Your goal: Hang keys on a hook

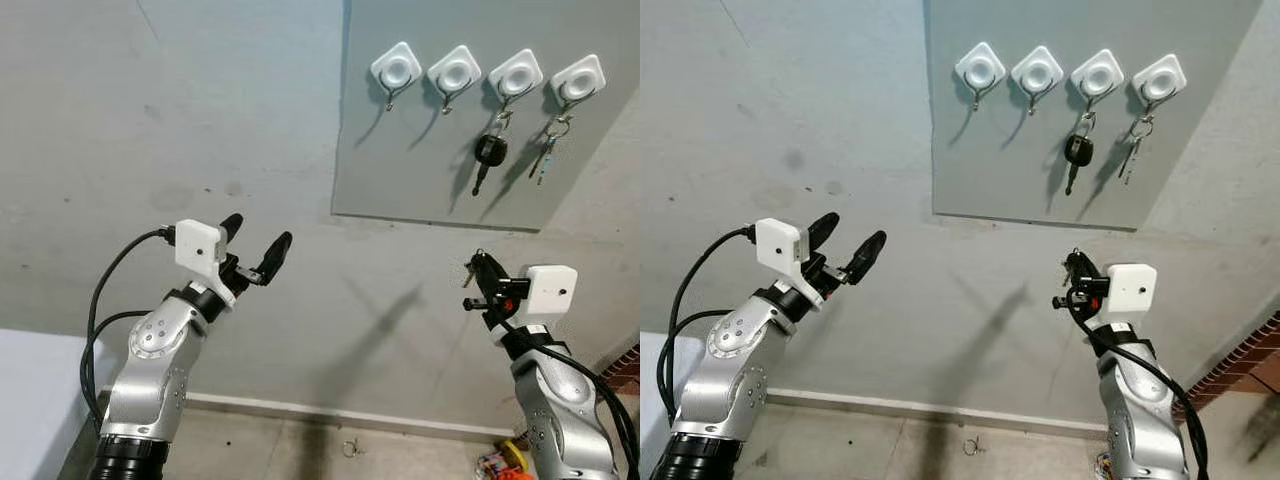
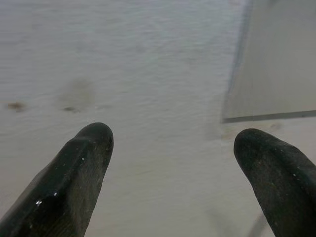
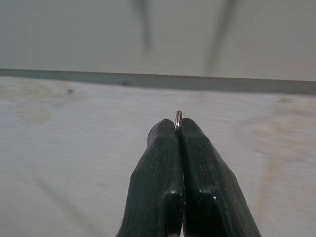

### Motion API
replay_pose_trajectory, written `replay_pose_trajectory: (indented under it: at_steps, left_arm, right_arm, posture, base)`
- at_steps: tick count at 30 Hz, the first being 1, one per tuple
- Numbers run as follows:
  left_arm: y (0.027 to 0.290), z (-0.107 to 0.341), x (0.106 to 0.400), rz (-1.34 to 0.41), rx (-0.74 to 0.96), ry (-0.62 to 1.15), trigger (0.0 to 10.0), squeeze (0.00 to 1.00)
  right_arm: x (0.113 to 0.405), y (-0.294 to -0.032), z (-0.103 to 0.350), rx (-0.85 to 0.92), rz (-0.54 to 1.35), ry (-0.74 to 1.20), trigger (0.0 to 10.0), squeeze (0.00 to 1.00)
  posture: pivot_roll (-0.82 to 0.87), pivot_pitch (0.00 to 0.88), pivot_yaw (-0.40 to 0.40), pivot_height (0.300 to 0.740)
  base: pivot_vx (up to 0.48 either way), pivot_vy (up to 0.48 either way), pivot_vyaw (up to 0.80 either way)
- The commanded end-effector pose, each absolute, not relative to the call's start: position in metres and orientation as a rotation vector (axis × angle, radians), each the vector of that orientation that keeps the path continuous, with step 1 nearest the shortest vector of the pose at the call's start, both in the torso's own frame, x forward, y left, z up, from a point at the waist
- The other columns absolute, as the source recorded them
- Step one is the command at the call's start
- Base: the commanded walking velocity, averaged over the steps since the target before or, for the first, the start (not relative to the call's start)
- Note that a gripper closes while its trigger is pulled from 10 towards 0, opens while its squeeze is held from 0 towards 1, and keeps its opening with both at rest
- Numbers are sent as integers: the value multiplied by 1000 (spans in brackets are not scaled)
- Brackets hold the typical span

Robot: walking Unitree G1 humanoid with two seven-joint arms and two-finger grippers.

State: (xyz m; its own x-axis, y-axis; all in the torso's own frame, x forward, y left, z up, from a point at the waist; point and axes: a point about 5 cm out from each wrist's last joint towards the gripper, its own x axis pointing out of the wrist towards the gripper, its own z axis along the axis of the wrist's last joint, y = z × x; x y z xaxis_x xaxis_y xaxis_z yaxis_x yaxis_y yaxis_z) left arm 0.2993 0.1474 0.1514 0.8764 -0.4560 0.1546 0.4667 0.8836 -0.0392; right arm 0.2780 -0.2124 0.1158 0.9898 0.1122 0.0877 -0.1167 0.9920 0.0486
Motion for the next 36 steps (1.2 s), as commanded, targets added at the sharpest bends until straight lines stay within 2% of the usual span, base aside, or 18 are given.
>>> replay_pose_trajectory:
  at_steps: [1, 12, 24, 36]
  left_arm:
    - [150, 155, 300, -465, -65, -150, 10000, 0]
    - [150, 161, 302, -484, -32, -167, 10000, 0]
    - [113, 190, 297, -692, 42, -274, 10000, 0]
    - [76, 223, 289, -881, 53, -390, 10000, 0]
  right_arm:
    - [280, -212, 125, 45, 118, -118, 10000, 0]
    - [278, -208, 124, 40, 153, -110, 10000, 0]
    - [279, -174, 139, 41, 386, -150, 10000, 0]
    - [289, -154, 198, 73, 506, -338, 10000, 0]
  posture:
    - [-45, 0, 25, 740]
    - [-45, 0, 25, 740]
    - [-47, 0, 24, 740]
    - [-46, 0, 26, 740]
  base:
    - [0, 0, 0]
    - [0, 0, 0]
    - [0, 0, 0]
    - [0, 0, 0]
